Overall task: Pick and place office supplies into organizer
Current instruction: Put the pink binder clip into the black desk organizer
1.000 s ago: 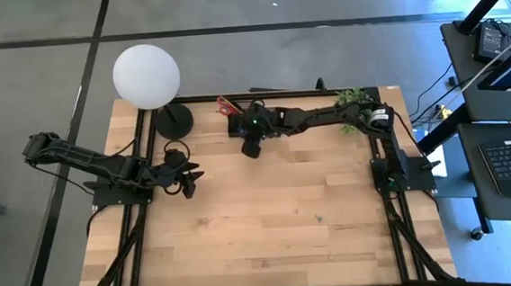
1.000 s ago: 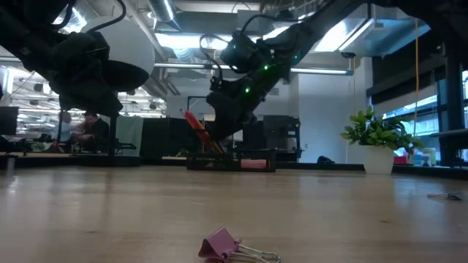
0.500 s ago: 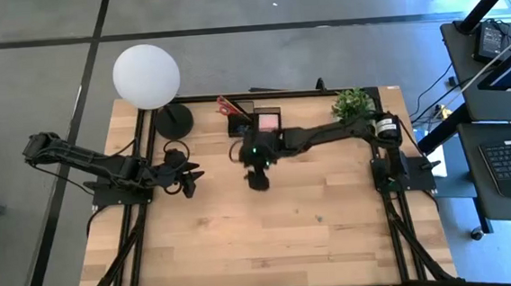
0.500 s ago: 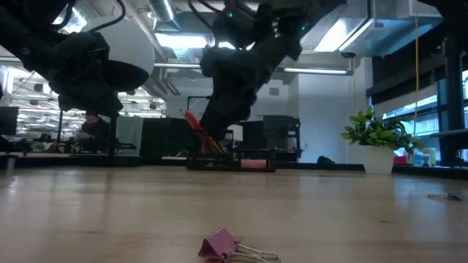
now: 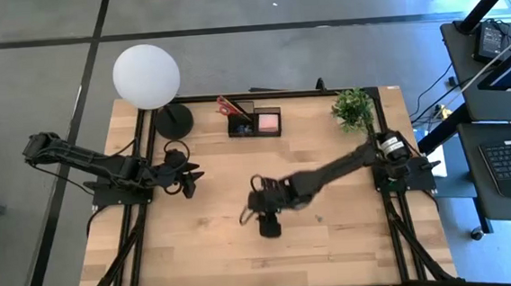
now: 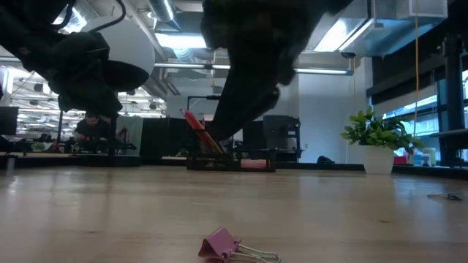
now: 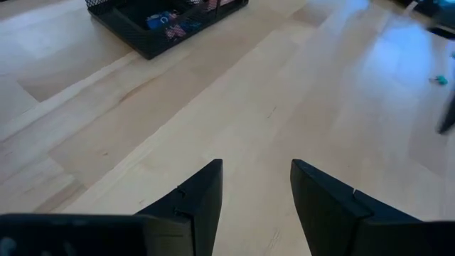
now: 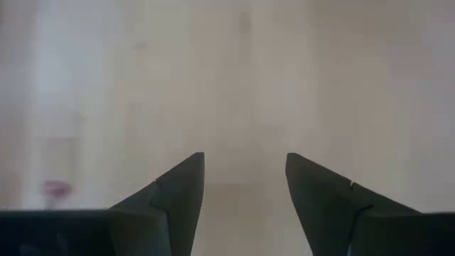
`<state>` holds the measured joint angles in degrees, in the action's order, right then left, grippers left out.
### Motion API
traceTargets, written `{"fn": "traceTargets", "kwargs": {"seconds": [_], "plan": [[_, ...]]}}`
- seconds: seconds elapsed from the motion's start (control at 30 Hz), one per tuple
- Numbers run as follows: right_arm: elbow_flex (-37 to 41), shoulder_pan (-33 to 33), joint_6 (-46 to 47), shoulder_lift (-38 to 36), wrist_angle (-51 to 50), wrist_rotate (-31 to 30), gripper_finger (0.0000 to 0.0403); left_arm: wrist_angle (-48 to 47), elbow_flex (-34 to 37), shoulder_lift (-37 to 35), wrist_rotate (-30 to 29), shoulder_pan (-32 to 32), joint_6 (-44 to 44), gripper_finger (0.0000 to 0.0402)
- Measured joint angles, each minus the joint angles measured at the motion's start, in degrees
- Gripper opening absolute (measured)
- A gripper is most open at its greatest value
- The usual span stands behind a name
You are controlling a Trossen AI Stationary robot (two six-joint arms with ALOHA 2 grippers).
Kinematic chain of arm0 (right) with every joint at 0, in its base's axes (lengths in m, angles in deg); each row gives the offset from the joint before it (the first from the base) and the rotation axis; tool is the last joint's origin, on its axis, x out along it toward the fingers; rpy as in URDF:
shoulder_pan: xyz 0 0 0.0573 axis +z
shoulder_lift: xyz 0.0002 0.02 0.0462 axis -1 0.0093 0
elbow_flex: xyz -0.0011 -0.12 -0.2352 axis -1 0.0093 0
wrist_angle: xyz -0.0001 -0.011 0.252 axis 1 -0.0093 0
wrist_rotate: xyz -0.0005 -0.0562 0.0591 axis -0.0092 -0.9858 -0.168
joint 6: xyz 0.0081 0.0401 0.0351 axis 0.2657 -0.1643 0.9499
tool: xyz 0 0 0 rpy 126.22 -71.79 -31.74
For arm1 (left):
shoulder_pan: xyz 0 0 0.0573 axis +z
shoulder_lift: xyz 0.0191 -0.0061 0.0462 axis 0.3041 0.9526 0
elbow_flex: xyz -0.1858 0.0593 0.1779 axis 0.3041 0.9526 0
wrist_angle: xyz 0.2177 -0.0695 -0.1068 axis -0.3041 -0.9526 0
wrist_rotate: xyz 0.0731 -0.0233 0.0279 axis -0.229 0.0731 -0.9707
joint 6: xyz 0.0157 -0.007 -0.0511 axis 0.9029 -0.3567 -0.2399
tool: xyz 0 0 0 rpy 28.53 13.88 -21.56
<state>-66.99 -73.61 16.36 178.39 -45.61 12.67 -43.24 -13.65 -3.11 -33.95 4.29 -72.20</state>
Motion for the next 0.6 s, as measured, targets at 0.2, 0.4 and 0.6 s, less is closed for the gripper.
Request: {"fn": "traceTargets", "kwargs": {"seconds": [0.2,0.4,0.6], "plan": [[-4.07,7.99,8.96,0.07,-0.72,-4.39,0.0201,-0.06,0.00,0.00,3.10,0.00,4.28,0.0159],[-14.09,15.10,10.69,0.07,-6.73,-18.30,0.0201,0.02,0.00,0.01,3.14,0.00,5.51,0.0159],[-18.24,15.93,20.21,0.08,-13.14,-20.31,0.0201,0.07,0.00,0.02,3.16,0.00,5.47,0.0159]]}}
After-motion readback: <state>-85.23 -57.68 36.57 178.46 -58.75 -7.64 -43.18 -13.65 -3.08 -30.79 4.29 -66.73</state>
